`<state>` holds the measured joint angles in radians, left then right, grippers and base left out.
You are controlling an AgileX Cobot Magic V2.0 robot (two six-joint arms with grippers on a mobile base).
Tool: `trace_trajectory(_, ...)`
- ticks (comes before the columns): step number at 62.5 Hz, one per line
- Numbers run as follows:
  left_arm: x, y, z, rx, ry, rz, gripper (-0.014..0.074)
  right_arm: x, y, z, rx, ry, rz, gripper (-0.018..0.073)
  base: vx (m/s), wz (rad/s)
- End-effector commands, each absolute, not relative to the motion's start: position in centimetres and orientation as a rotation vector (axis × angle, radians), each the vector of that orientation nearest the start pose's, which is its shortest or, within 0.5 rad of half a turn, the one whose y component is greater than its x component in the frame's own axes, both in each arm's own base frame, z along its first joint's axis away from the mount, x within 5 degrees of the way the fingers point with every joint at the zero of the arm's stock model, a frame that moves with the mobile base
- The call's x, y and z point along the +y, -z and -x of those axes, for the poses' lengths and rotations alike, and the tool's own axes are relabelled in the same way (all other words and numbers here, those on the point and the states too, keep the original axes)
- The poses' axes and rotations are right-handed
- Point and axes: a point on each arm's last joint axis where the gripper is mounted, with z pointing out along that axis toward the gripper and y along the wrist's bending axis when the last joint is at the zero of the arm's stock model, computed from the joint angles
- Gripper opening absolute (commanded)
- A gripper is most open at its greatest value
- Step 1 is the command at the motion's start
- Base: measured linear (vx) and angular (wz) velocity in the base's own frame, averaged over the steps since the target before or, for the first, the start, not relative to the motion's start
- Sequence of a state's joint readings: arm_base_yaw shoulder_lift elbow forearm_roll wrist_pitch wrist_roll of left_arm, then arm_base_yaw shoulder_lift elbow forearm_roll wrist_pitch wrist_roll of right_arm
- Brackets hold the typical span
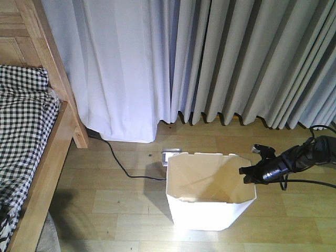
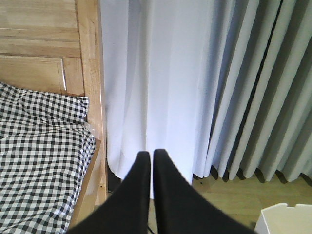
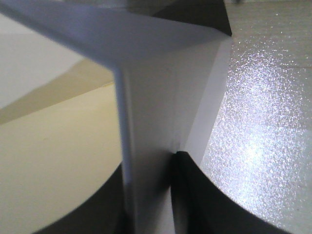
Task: Move trash bin to bedside with robot
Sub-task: 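Lower the bin onto the floor beside the bed with the right gripper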
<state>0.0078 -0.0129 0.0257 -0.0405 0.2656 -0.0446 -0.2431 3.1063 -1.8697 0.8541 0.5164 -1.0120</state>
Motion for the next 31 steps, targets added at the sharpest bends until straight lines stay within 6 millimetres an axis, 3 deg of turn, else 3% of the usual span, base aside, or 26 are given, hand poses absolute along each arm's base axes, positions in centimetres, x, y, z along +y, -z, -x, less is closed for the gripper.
trace_trajectory(1,-0.03,-18.42,-5.53,1.689,0.072,0.08,-0.0006,-5.7,17.45,-43.73,2.885,-0.603,0.036,0.0178,0.0,0.0)
trace_trajectory(11,-0.03,-18.42,-5.53,1.689,0.072,0.08,-0.0006,-5.23,18.28,-43.59,2.912,-0.606,-0.035,0.0226,0.0,0.0)
trace_trajectory(31,-0.03,-18.42,-5.53,1.689,0.072,0.08,-0.0006,-5.53,18.26,-43.7,2.911,-0.55,-0.002,0.0311,0.0,0.0)
